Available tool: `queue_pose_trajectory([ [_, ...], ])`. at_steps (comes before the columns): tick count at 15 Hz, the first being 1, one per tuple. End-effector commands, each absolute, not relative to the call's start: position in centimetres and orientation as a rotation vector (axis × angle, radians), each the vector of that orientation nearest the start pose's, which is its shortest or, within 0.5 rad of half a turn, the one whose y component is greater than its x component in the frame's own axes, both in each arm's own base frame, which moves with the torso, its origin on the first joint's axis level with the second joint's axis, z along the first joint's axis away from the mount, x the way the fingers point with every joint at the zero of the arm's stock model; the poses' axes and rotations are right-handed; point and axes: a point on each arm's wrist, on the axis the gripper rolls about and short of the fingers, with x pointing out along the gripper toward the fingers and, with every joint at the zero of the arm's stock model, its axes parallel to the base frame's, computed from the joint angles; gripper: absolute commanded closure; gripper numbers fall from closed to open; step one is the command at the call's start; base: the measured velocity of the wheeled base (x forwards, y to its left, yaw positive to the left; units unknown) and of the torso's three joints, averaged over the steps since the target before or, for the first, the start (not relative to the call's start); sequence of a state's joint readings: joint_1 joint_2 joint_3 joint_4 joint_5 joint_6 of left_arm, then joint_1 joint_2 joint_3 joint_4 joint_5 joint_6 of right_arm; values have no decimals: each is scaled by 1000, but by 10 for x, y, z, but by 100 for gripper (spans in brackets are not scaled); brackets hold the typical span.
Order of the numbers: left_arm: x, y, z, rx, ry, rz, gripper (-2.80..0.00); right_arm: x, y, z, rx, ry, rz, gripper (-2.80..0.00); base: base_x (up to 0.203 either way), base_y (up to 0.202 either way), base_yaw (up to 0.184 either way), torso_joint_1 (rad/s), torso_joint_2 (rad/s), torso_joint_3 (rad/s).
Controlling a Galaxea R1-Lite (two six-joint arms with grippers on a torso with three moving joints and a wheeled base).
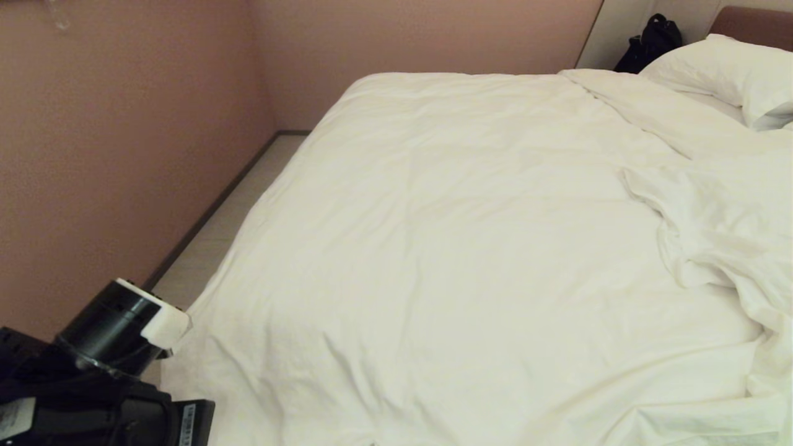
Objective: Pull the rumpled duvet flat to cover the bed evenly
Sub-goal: Flatten the corners of the folded blanket
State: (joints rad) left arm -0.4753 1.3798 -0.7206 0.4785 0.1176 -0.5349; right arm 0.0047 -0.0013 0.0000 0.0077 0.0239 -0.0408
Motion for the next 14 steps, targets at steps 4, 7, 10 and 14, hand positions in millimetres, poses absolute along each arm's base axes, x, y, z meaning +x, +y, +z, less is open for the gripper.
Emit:
queue_pose_trajectory([
  [4, 181, -80, 100, -160, 1268, 61, 0, -23, 0, 75, -41, 7, 31, 0, 0, 0, 0, 0, 0, 0],
  [7, 203, -69, 79, -212, 1190, 129, 0, -23, 0, 75, -41, 7, 31, 0, 0, 0, 0, 0, 0, 0],
  [10, 210, -54, 78, -214, 1146, 236, 0, -23, 0, 75, -41, 7, 31, 0, 0, 0, 0, 0, 0, 0],
  [14, 207, -41, 63, -242, 1147, 305, 0, -23, 0, 75, -41, 7, 31, 0, 0, 0, 0, 0, 0, 0],
])
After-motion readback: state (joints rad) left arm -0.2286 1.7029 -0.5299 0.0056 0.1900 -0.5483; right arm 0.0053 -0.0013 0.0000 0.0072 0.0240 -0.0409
